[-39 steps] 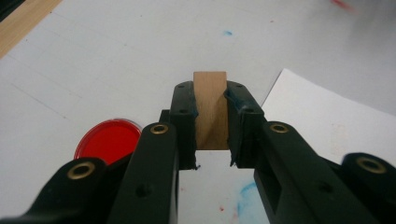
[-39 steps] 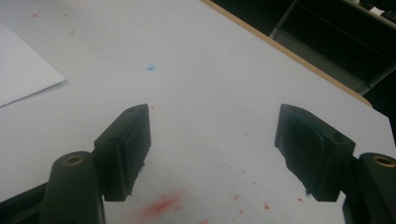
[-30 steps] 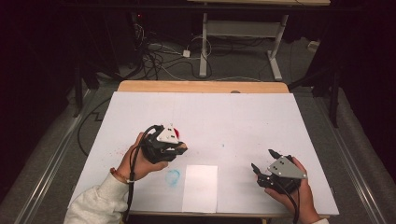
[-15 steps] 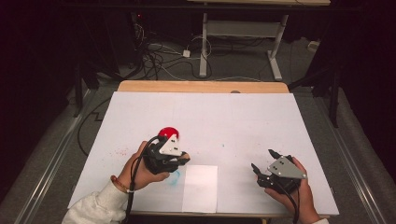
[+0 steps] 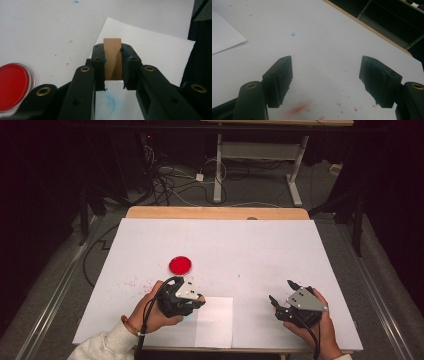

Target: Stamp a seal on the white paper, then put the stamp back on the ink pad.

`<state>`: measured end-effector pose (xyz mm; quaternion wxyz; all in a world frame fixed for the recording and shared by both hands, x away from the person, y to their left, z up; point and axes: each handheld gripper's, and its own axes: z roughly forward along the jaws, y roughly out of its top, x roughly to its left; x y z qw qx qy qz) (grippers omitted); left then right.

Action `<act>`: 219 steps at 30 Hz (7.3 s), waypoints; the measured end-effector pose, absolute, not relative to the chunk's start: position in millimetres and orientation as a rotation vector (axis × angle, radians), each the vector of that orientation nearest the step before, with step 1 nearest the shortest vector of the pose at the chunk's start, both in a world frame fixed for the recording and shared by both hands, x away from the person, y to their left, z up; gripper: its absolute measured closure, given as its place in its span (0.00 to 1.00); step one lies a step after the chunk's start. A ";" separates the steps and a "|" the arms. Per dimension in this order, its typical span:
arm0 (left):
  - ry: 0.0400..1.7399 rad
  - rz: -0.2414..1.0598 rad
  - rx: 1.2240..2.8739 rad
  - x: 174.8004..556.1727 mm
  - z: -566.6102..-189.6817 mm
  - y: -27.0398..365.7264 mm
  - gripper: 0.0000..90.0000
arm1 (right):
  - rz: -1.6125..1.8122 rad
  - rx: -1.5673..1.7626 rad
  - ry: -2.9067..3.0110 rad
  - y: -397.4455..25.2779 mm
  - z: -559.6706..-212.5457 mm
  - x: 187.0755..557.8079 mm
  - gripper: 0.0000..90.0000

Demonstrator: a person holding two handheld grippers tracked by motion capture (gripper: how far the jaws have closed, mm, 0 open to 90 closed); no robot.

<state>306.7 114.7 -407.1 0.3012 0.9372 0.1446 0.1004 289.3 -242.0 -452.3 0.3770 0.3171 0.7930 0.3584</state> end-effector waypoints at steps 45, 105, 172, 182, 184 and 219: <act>0.317 0.052 2.591 321.1 -464.2 69.7 0.82 | 0.898 0.801 2.041 -239.5 -454.8 289.0 0.30; 0.324 0.067 2.604 319.2 -464.7 67.9 0.81 | 0.891 0.795 2.048 -238.1 -455.1 291.6 0.30; 0.649 0.306 2.349 363.6 -399.2 176.2 0.81 | 0.917 0.797 2.035 -241.3 -451.8 288.3 0.30; 0.696 0.309 2.347 382.6 -399.2 179.1 0.81 | 0.916 0.802 2.037 -241.1 -452.2 288.2 0.30; 0.704 0.308 2.349 386.7 -400.1 179.3 0.81 | 0.914 0.802 2.036 -241.3 -452.1 288.1 0.30; 0.914 0.214 2.419 449.9 -443.9 172.4 0.81 | 0.889 0.798 2.063 -239.5 -457.1 290.2 0.30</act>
